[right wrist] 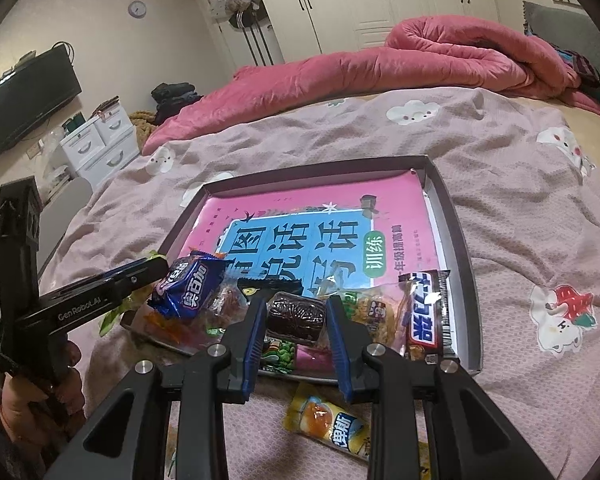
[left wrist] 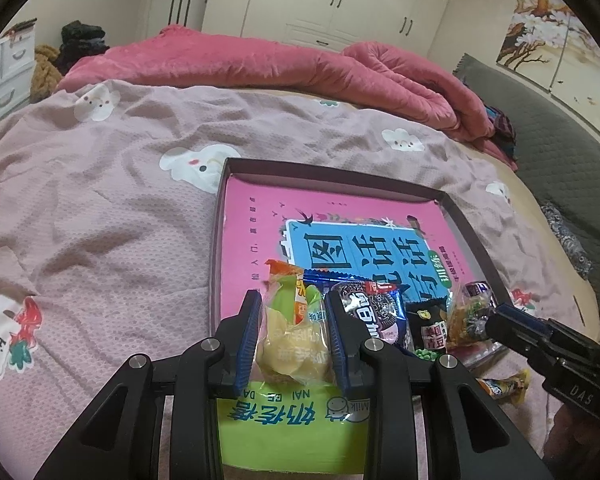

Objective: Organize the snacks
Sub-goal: 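Lower both snacks into the tray and open both tools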

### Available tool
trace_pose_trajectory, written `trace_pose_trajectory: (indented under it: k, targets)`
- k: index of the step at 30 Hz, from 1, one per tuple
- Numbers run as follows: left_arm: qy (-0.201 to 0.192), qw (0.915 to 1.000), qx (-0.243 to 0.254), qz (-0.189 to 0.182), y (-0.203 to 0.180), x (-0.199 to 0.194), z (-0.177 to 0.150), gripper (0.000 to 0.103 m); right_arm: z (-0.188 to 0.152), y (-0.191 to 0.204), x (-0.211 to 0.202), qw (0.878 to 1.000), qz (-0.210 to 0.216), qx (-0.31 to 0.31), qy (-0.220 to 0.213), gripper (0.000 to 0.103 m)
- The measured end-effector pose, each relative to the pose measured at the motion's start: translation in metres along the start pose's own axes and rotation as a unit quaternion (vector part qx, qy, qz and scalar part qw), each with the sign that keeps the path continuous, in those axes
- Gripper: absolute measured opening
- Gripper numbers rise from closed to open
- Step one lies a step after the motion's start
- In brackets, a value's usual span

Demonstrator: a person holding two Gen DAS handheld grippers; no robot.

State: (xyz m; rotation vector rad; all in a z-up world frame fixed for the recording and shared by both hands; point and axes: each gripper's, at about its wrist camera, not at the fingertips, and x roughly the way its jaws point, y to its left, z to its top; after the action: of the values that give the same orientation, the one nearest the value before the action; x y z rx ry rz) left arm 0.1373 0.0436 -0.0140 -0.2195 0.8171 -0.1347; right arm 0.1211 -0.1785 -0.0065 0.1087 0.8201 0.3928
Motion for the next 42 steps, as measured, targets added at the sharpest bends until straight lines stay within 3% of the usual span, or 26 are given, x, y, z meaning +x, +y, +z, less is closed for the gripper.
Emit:
trace_pose_trajectory:
  k: [32, 42]
  targets:
    - [0.005, 1.0, -0.003, -0.003, -0.001, 0.009, 0.003, 0.034, -0.006, 0.004, 0.016, 0.999, -0.037, -0.009, 0.003, 0.032]
    - [0.007, 1.0, -0.002, -0.002, -0.001, 0.008, 0.003, 0.035, -0.007, 0.0, 0.014, 1.0, -0.028, 0.004, 0.004, 0.032]
